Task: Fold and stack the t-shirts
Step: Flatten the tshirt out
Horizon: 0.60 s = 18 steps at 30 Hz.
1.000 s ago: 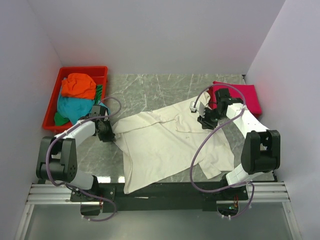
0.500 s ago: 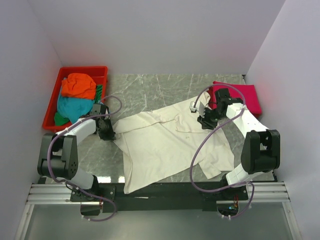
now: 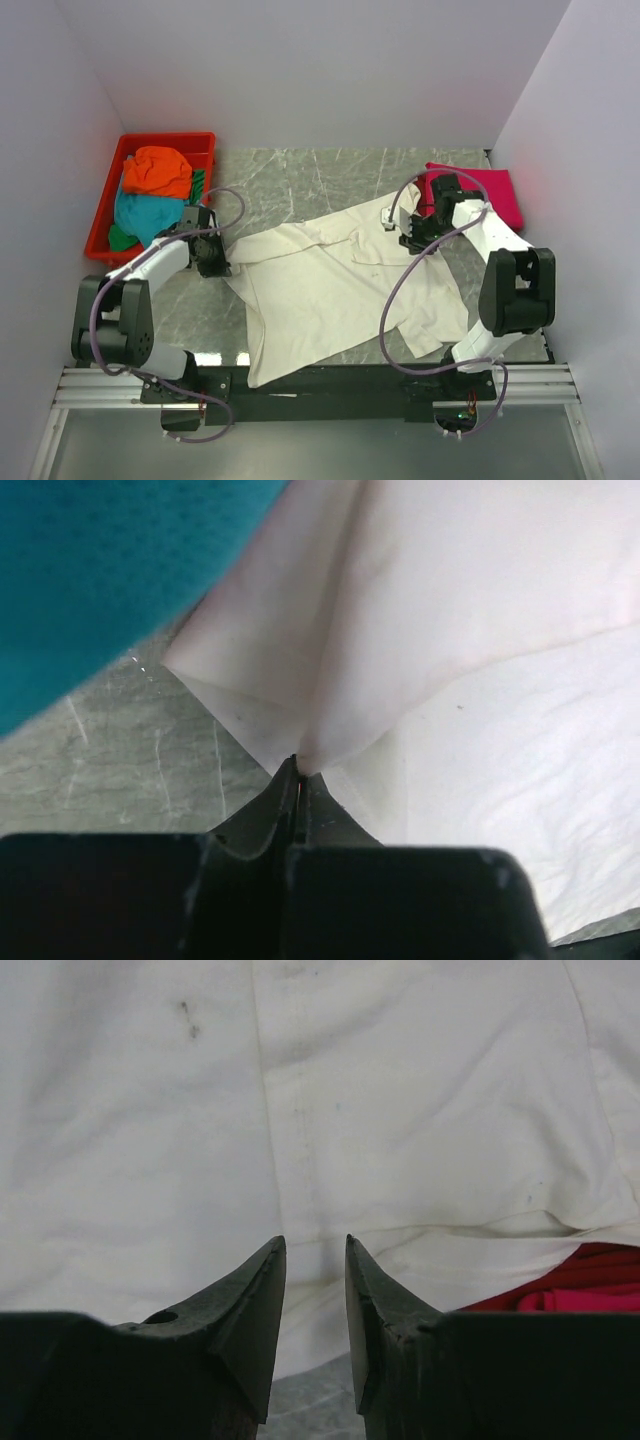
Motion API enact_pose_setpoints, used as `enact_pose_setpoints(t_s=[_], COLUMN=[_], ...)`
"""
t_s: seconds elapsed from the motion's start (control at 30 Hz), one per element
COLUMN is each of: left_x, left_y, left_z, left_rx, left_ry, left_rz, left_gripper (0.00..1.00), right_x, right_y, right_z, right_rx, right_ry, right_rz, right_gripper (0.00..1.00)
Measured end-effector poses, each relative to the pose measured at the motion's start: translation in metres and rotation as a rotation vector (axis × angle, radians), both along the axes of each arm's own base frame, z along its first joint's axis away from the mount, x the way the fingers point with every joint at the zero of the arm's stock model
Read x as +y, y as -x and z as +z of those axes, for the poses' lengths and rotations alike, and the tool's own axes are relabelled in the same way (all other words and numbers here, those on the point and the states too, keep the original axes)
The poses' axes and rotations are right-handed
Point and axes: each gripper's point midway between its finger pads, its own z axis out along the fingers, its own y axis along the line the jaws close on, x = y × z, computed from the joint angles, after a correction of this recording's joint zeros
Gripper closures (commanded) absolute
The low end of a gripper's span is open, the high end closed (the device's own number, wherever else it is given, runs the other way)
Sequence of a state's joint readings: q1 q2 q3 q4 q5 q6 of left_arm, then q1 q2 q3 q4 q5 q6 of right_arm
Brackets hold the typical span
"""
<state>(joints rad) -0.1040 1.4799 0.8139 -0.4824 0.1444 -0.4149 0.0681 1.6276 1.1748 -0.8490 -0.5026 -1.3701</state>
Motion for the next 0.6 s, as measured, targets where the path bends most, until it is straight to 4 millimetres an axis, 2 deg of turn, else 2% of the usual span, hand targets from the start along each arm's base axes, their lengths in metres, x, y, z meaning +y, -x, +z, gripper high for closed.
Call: enact_pose_setpoints(t_s=[0.13, 0.27, 0.43, 0.6], left_x=[-0.001, -0.002, -0.003, -0.003], left_y=[-0.006, -0.010, -0.010, -0.010], left_z=[0.021, 0.033, 0.034, 0.034], left_rx=[-0.082, -0.132, -0.138, -0.138], left_ry=[0.004, 0.011, 0.015, 0.018], left_rz=[-0.016, -0.031, -0.037, -0.040], left_gripper=[1.00, 1.00, 1.00, 1.00], right_x=[-0.013, -0.019, -0.022, -0.028], right_y=[-0.006, -0.014, -0.004, 0.009], right_z=[0.000, -0.006, -0.028, -0.041], right_rx=[-0.014, -0.006, 0.061, 0.101], right_ry=[0.044, 0.082, 0.137, 0.178], right_rz=[0.087, 0.154, 0.222, 0.255], right_gripper=[0.69, 0.70, 0.68, 0.68])
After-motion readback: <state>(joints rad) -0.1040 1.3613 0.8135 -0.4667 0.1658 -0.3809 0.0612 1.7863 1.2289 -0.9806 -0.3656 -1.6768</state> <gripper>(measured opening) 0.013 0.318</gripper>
